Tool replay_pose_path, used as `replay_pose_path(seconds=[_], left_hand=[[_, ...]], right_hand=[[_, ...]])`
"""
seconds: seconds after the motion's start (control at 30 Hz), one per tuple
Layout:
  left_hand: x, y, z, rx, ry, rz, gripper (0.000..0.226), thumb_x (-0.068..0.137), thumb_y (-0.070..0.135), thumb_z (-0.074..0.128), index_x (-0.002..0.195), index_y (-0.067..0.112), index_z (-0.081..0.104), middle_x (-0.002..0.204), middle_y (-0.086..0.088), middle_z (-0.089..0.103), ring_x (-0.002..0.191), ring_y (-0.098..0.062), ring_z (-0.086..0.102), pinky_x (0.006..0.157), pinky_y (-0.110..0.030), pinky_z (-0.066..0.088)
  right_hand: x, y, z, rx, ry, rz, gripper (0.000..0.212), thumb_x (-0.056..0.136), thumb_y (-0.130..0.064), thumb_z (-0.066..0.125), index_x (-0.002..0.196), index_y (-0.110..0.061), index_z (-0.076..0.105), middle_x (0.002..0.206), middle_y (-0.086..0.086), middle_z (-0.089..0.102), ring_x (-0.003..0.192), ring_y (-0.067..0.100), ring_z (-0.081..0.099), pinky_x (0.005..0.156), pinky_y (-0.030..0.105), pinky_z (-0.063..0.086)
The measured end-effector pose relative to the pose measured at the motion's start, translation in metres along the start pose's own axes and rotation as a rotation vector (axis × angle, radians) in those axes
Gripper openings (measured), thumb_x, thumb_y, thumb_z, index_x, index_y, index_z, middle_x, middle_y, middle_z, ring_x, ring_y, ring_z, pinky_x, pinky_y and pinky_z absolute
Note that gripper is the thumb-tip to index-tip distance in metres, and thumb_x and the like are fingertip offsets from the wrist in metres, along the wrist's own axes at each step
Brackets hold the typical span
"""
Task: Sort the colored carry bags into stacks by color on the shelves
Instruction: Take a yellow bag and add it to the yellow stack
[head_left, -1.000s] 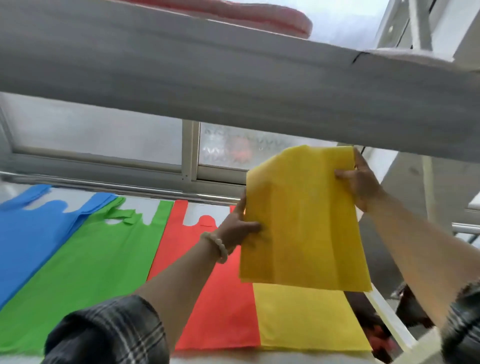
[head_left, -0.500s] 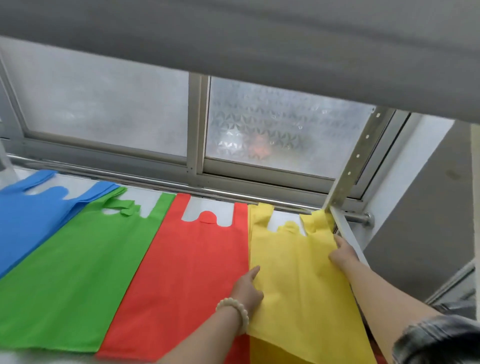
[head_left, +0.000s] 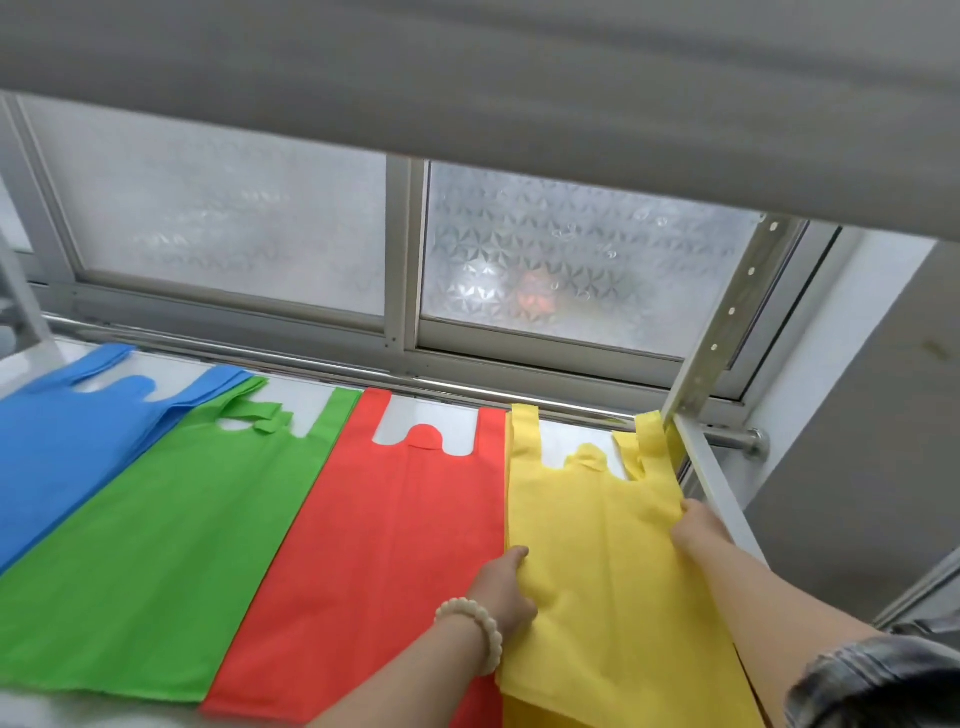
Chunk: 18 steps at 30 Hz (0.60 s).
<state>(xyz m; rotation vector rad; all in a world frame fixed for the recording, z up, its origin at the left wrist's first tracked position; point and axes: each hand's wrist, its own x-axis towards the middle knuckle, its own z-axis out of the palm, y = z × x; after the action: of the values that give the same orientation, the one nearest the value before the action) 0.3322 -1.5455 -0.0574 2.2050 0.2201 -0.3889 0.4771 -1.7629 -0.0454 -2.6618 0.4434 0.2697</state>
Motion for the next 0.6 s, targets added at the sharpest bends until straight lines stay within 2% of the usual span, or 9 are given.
replay_pose_path(seconds=[0.13,0.27,0.33,0.47,0.6], left_hand=[[-0.003,0.005,0.006,0.110,-0.035,-0.007,0.074,0.088,0.023,0.061,0.148,0.024,0.018,0.149,-0.007,0.025,0.136,-0.023,0.035,0.112,-0.030,0.031],[-0.006,0.009,0.010,0.141,-0.027,0.012,0.082,0.085,0.028,0.066,0.148,0.028,0.013,0.149,-0.008,0.012,0.136,-0.026,0.034,0.111,-0.034,0.033],[-0.005,0.008,0.008,0.086,0.022,0.017,0.083,0.084,0.029,0.067,0.148,0.027,0.013,0.148,-0.008,0.014,0.135,-0.024,0.034,0.112,-0.032,0.032],[-0.003,0.000,-0.002,-0.071,0.106,0.006,0.080,0.083,0.026,0.068,0.147,0.020,0.021,0.144,-0.007,0.023,0.133,-0.022,0.037,0.112,-0.028,0.032],[-0.009,-0.011,-0.017,-0.199,0.194,-0.008,0.077,0.080,0.023,0.071,0.144,0.019,0.028,0.142,-0.009,0.031,0.127,-0.023,0.043,0.108,-0.036,0.039]], right_hand=[[-0.004,0.001,0.006,-0.132,-0.002,-0.025,0.057,0.096,-0.013,0.030,0.151,-0.022,0.017,0.150,0.010,0.029,0.134,0.032,0.037,0.109,0.043,0.036],[-0.010,0.001,0.014,-0.186,0.011,-0.099,0.057,0.095,-0.008,0.031,0.150,-0.022,0.022,0.154,0.005,0.021,0.140,0.029,0.024,0.112,0.044,0.029],[-0.012,-0.001,0.013,-0.172,0.024,-0.101,0.057,0.095,-0.007,0.032,0.149,-0.022,0.024,0.154,0.005,0.020,0.141,0.028,0.022,0.112,0.045,0.027],[-0.016,-0.006,0.009,-0.095,0.051,-0.113,0.055,0.094,-0.006,0.038,0.147,-0.020,0.031,0.151,0.007,0.028,0.136,0.030,0.031,0.109,0.045,0.034],[-0.030,-0.021,0.006,0.082,0.056,-0.182,0.047,0.093,-0.012,0.049,0.139,-0.015,0.043,0.142,0.013,0.039,0.120,0.032,0.048,0.095,0.040,0.048]])
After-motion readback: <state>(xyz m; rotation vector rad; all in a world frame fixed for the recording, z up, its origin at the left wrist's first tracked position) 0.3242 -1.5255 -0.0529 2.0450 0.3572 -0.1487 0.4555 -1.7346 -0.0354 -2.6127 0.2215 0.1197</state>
